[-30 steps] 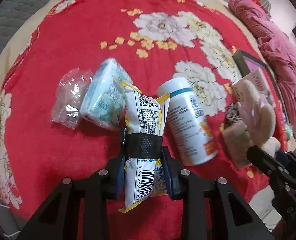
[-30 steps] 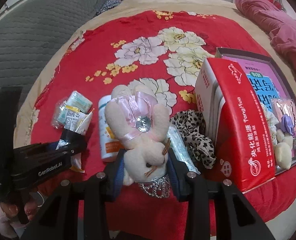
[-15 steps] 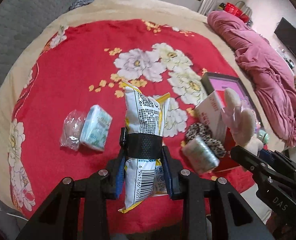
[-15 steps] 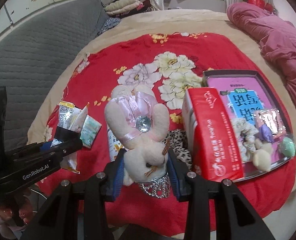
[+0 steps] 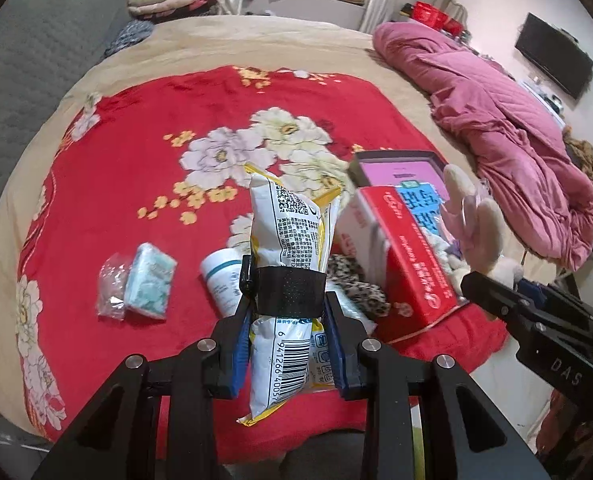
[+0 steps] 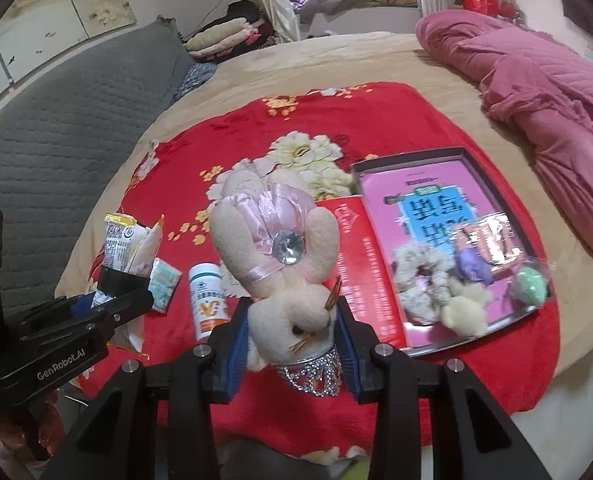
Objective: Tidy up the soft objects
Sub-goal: 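Carry the snack bag with the left tool while the right tool carries the pink bunny to the tray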
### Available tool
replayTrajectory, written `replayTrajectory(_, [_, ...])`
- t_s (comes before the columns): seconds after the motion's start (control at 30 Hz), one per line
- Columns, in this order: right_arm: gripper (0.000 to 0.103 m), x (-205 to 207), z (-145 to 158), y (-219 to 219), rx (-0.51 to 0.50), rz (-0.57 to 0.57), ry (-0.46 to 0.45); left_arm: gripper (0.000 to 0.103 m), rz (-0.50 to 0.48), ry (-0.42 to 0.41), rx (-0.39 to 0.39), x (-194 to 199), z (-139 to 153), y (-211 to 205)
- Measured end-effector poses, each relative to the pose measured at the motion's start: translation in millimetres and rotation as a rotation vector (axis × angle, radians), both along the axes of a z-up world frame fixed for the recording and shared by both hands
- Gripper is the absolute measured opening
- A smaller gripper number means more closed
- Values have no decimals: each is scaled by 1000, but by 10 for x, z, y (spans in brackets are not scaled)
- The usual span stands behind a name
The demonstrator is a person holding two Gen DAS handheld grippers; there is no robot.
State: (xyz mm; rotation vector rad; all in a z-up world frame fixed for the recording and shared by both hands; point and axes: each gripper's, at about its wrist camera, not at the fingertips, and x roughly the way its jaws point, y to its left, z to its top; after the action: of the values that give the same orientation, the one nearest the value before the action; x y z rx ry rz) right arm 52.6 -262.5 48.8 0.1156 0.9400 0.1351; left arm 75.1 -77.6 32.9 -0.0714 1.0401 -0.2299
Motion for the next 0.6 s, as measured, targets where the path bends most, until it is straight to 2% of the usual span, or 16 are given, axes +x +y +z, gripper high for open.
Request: replayTrajectory(0.6, [39, -127, 229, -774, -25, -154, -36, 34, -148, 2, -14, -8, 131, -842])
